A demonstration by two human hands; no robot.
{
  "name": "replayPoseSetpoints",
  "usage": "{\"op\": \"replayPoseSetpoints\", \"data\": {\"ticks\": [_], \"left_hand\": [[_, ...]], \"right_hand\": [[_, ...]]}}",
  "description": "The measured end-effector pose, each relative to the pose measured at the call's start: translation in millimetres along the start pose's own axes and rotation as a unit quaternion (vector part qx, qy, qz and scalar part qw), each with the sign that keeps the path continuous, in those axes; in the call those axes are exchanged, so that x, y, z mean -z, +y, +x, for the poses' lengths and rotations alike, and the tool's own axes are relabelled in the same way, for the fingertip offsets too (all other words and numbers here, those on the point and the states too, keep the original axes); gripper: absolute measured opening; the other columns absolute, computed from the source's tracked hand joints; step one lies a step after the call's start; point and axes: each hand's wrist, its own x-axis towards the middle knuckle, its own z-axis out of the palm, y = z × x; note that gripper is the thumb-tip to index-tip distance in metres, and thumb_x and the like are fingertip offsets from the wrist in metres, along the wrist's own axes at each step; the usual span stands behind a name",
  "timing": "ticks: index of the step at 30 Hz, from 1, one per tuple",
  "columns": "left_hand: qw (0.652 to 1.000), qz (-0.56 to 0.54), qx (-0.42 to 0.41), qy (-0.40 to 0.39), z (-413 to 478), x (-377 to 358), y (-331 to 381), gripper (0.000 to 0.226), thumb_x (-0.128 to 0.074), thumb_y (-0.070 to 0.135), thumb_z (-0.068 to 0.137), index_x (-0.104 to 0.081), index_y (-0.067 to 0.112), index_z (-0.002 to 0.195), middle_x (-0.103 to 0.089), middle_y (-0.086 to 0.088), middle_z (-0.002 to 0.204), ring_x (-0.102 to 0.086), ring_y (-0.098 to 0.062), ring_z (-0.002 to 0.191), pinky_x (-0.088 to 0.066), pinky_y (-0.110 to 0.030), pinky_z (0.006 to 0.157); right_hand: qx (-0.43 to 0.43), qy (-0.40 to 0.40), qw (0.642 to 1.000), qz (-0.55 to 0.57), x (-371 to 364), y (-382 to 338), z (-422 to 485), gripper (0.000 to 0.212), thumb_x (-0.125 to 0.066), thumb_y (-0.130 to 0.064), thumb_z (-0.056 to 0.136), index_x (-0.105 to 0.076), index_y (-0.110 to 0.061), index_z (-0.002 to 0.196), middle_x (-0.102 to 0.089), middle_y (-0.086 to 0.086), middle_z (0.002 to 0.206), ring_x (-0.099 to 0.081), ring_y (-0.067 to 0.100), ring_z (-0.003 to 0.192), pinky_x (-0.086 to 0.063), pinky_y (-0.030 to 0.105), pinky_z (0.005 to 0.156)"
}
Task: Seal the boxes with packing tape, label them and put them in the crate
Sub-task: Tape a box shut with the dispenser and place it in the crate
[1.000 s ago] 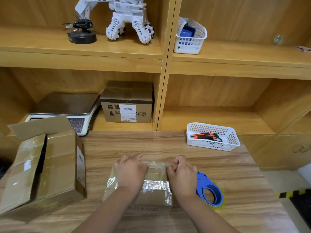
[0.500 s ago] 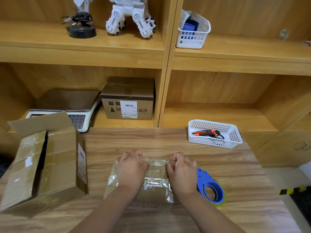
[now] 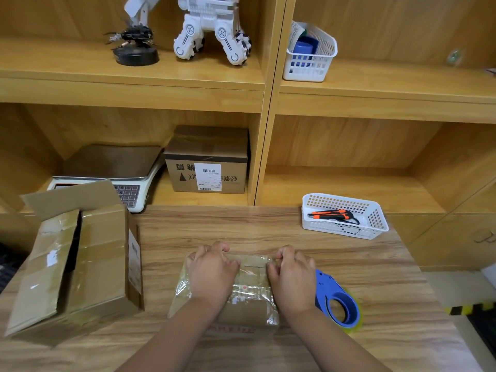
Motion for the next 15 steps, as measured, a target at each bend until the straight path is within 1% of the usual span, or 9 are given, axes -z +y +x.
{"op": "replayPoseSetpoints", "data": {"ticks": [3, 5, 7, 9, 15], "left_hand": [[1.000, -0.006, 0.002, 0.000, 0.2, -0.3, -0.7, 0.030, -0.063, 0.038, 0.082, -0.058, 0.028, 0.110, -0.058, 0.015, 0.069, -0.044, -0.007, 0.103, -0.021, -0.027, 0.088], [1.000, -0.006, 0.003, -0.002, 0.6, 0.6, -0.5, 0.030, -0.063, 0.038, 0.083, -0.057, 0.028, 0.110, -0.058, 0.015, 0.070, -0.044, -0.007, 0.103, -0.020, -0.026, 0.085], [1.000, -0.006, 0.002, -0.004, 0.7, 1.9, 0.2, 0.030, -0.062, 0.039, 0.083, -0.057, 0.029, 0.110, -0.058, 0.015, 0.070, -0.044, -0.006, 0.102, -0.019, -0.026, 0.082], [1.000, -0.004, 0.001, -0.008, 0.5, 2.9, 1.0, 0.030, -0.062, 0.040, 0.083, -0.056, 0.029, 0.110, -0.058, 0.015, 0.071, -0.043, -0.006, 0.101, -0.019, -0.026, 0.080], [1.000, 0.020, 0.002, -0.016, 2.1, 3.4, 2.7, 0.030, -0.061, 0.041, 0.083, -0.056, 0.030, 0.111, -0.057, 0.016, 0.070, -0.043, -0.005, 0.104, -0.017, -0.026, 0.079]], "right_hand": [[0.002, 0.004, 1.000, -0.005, 1.4, -0.6, 0.3, 0.033, -0.079, -0.024, 0.066, -0.048, -0.022, 0.079, -0.053, -0.009, 0.056, -0.052, 0.016, 0.057, -0.018, 0.032, 0.064], [0.003, 0.006, 1.000, -0.006, 2.4, -1.5, 0.0, 0.033, -0.079, -0.025, 0.066, -0.049, -0.022, 0.079, -0.053, -0.010, 0.056, -0.051, 0.014, 0.058, -0.018, 0.031, 0.064], [0.006, 0.007, 1.000, -0.004, 3.5, -1.8, -0.2, 0.034, -0.080, -0.025, 0.066, -0.048, -0.023, 0.079, -0.053, -0.011, 0.056, -0.051, 0.014, 0.058, -0.025, 0.028, 0.065], [0.012, 0.011, 1.000, -0.006, 5.0, -2.6, -0.3, 0.036, -0.082, -0.024, 0.062, -0.049, -0.022, 0.077, -0.051, -0.011, 0.055, -0.051, 0.013, 0.056, -0.031, 0.026, 0.063], [0.022, 0.013, 0.999, -0.021, 7.5, -5.1, 1.3, 0.039, -0.085, -0.024, 0.057, -0.050, -0.021, 0.075, -0.050, -0.010, 0.053, -0.051, 0.013, 0.053, -0.031, 0.026, 0.060]]}}
